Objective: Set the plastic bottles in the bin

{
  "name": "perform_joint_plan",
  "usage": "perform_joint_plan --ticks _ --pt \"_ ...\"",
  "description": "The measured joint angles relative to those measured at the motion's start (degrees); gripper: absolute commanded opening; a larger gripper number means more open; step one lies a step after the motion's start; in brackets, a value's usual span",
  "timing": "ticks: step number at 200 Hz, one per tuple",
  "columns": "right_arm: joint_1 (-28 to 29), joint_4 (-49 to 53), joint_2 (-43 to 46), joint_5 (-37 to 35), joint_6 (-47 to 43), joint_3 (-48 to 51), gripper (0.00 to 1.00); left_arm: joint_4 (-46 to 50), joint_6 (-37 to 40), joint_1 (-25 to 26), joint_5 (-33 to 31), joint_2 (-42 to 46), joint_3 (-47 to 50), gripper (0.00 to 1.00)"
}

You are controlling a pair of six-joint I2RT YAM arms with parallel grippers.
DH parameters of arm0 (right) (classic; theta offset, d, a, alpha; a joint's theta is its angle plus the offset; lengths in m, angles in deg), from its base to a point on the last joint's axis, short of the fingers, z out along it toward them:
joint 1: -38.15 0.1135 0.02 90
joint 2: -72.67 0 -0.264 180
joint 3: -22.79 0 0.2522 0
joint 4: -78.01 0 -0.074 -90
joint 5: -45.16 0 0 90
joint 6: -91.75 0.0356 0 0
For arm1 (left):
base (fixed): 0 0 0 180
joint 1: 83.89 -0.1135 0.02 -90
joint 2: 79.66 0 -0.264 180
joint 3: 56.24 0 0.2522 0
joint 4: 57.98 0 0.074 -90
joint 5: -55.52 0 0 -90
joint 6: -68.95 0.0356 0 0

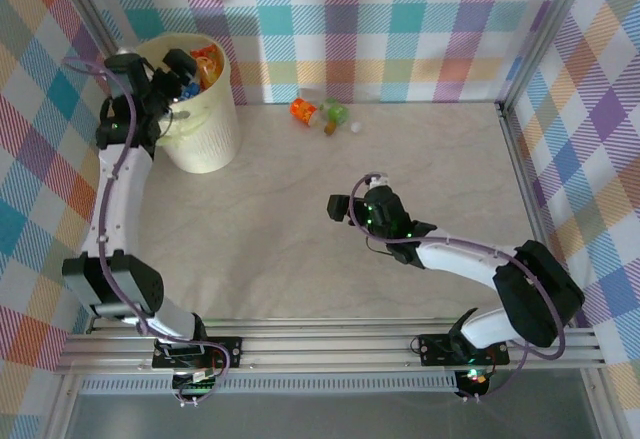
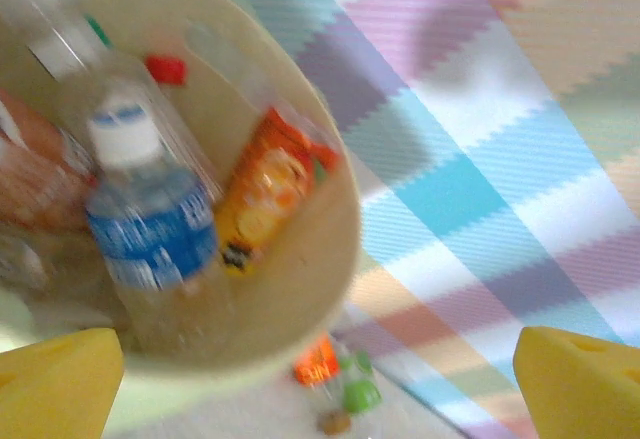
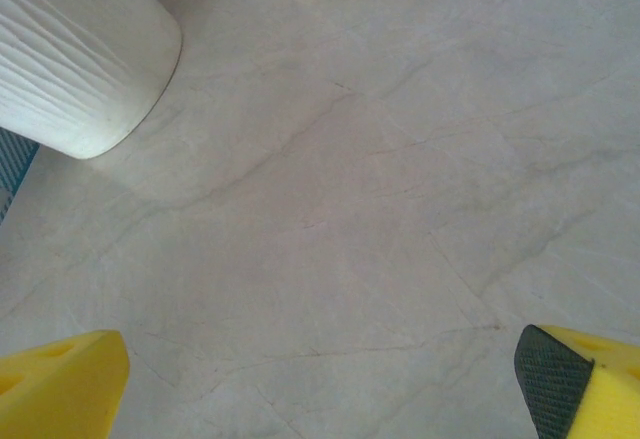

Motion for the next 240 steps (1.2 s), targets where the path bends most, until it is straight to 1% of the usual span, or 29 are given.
perform_joint_plan --ticks 23,44,59,76,95,114,124,143,160,174,204,223,240 --pt "-5.16 -0.72 -0.72 6.05 -0.74 -0.90 1.00 -2.80 -0.35 3.41 0.83 6.82 8.31 1.00" --pt "-11.02 -0.55 -1.90 11.45 -1.16 -3.26 1.00 -1.49 -0.04 4.17 2.32 9.60 9.77 1.00" --pt "-14.58 0.39 -3.61 14.75 -1.88 -6.80 1.00 -1.16 0.81 4.09 3.45 11.41 10.78 1.00" --pt "-18.05 2.01 -6.71 17.94 -2.71 -12.22 1.00 -1.51 1.22 4.09 6.12 15.17 15.21 1.00" --pt "-20.57 3.21 -11.17 20.98 -3.19 -18.27 1.00 -1.33 1.22 4.20 10.05 18.34 19.91 1.00" --pt "-22.60 3.96 -16.41 23.37 -3.04 -23.56 1.00 -1.55 1.07 5.35 12.13 20.06 24.26 1.00" --pt "-23.71 4.42 -19.17 24.61 -2.89 -25.97 1.00 -2.32 0.79 6.88 12.02 20.98 27.23 1.00" --pt "-25.42 4.90 -24.90 27.21 -2.27 -30.53 1.00 -2.78 0.48 11.65 11.19 22.36 32.76 1.00" --pt "-27.15 5.46 -29.97 29.38 -1.66 -34.93 1.00 -2.82 -0.15 15.08 9.57 22.51 35.47 1.00" --pt "-28.57 5.68 -34.38 31.71 -0.48 -38.86 0.99 -3.67 -0.79 16.94 8.44 22.67 37.38 1.00" --pt "-30.38 6.43 -43.17 36.39 4.28 -47.76 0.97 -5.86 -2.71 18.62 6.23 22.67 40.72 1.00" --pt "-30.77 7.78 -48.35 38.03 8.13 -54.10 0.97 -6.32 -3.61 19.06 5.60 22.25 41.31 1.00" --pt "-30.71 9.81 -52.39 38.75 11.41 -60.24 0.94 -7.28 -4.11 19.10 5.38 21.51 41.81 1.00"
